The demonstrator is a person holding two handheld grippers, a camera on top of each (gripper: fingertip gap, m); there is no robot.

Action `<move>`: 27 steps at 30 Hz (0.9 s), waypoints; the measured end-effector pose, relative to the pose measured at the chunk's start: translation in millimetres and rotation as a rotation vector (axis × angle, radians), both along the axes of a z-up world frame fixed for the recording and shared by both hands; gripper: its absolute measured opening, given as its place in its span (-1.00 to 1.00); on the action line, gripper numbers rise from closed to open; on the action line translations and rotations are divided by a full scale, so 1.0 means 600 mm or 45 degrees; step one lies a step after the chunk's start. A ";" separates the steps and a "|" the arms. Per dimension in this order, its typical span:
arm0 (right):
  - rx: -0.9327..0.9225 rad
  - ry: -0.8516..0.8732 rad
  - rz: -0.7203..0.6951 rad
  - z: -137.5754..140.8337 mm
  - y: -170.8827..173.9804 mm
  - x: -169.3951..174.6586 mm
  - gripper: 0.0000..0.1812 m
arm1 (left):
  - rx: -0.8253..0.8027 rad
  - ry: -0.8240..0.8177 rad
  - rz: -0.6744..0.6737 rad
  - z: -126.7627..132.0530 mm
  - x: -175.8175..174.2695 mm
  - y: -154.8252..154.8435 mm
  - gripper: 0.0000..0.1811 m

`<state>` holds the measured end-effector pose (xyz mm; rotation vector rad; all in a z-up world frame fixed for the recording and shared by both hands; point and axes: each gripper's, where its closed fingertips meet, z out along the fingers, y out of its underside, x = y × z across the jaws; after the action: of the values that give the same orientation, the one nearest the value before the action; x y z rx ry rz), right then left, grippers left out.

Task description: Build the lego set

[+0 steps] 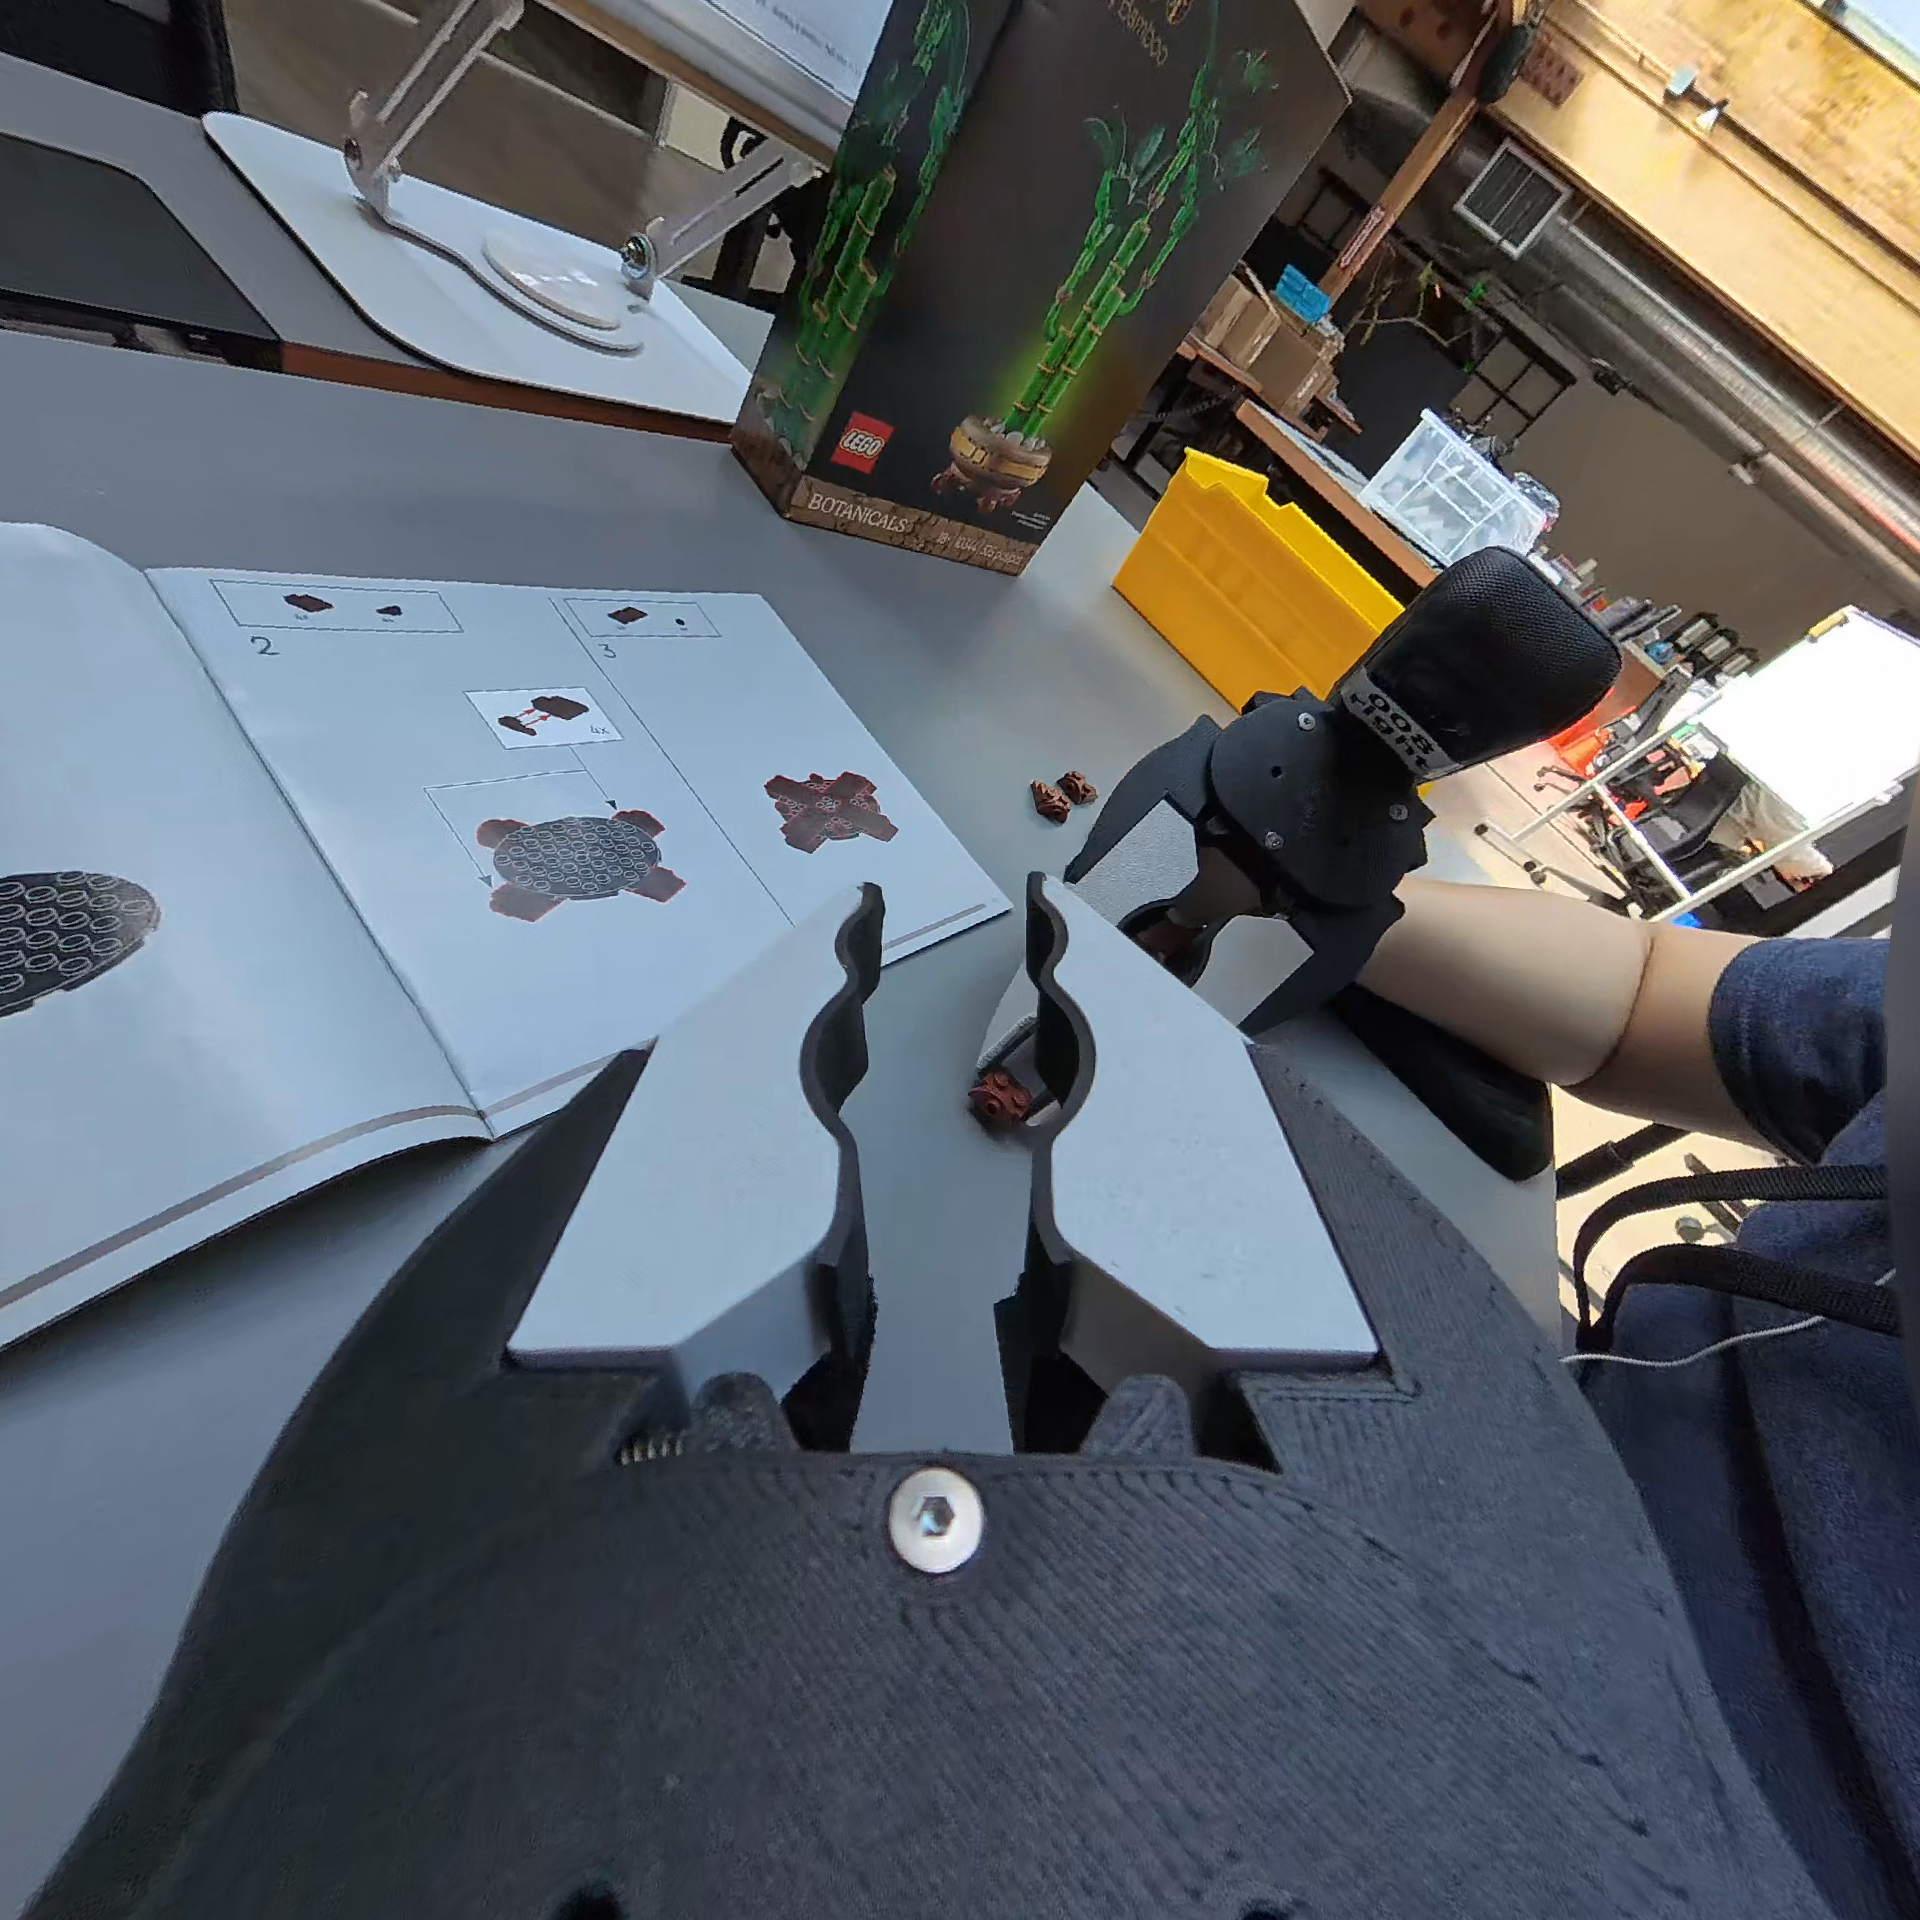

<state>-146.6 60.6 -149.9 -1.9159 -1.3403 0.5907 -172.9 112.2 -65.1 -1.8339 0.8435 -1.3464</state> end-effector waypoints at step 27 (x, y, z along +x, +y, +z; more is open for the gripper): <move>-0.030 -0.017 0.022 -0.009 -0.097 0.011 0.11 | 0.124 0.040 -0.025 0.008 0.005 -0.020 -0.77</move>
<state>-140.1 2.6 -155.3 -1.9324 -1.3650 0.6056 -169.8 100.3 -60.4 -1.7799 0.9295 -1.2685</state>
